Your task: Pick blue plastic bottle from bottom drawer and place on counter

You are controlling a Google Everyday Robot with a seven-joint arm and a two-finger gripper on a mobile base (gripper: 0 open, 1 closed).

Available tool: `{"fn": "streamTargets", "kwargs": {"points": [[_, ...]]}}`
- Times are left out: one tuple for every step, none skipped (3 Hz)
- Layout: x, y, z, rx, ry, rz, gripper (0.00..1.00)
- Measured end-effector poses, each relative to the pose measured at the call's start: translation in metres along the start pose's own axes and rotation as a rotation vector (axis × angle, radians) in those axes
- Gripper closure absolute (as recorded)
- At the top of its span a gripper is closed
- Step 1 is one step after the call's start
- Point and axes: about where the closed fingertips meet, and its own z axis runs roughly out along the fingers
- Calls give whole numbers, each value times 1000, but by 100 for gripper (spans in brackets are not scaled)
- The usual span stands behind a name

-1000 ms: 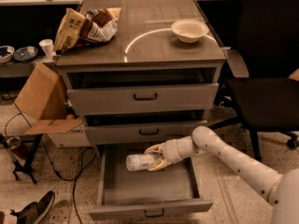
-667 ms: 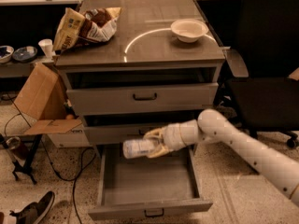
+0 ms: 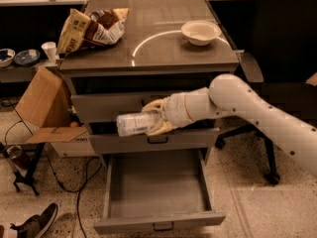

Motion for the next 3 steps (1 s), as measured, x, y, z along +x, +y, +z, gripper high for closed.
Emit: {"fn": "streamTargets", "kwargs": {"points": [[-58, -62, -24, 51, 109, -58, 100], [-107, -122, -42, 108, 244, -115, 100], [-129, -181, -64, 174, 419, -158, 100]]}}
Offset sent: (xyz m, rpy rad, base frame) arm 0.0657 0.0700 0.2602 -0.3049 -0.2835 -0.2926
